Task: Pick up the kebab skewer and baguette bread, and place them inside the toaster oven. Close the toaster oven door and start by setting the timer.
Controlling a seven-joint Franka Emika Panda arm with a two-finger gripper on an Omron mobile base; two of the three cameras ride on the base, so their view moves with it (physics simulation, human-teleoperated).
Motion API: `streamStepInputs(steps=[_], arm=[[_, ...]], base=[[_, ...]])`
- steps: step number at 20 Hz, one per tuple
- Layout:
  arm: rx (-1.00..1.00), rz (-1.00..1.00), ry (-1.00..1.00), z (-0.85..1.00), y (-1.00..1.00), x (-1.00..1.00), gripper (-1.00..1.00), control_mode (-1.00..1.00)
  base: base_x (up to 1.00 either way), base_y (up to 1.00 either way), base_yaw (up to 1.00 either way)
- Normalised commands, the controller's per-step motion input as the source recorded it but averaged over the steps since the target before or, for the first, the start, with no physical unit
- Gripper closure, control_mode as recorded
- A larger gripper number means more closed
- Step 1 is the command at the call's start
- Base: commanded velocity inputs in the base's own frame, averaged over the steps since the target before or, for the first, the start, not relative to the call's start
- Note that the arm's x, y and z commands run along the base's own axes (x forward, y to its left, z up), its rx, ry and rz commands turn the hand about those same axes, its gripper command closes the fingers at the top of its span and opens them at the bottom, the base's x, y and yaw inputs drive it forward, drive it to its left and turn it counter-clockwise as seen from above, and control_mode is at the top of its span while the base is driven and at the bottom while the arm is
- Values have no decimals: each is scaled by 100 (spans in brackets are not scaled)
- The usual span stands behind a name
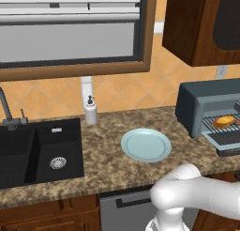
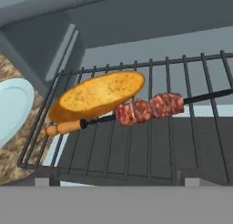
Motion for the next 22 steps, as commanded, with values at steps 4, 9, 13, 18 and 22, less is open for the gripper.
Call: streamStepInputs(steps=[4,9,13,18,22], arm=[[-14,2,-18,-46,31,-12,-100,-100],[-1,0,-23,-19,17,0,-100,-100],[0,-1,-12,-19,-3,0,-100,-100],[0,-4,-6,-1,-2,0,-100,-100],[0,-1,-8,-2,-17,0,-100,-100]], base=[[0,0,0],[0,0,0],[0,0,0],[0,0,0],[0,0,0]])
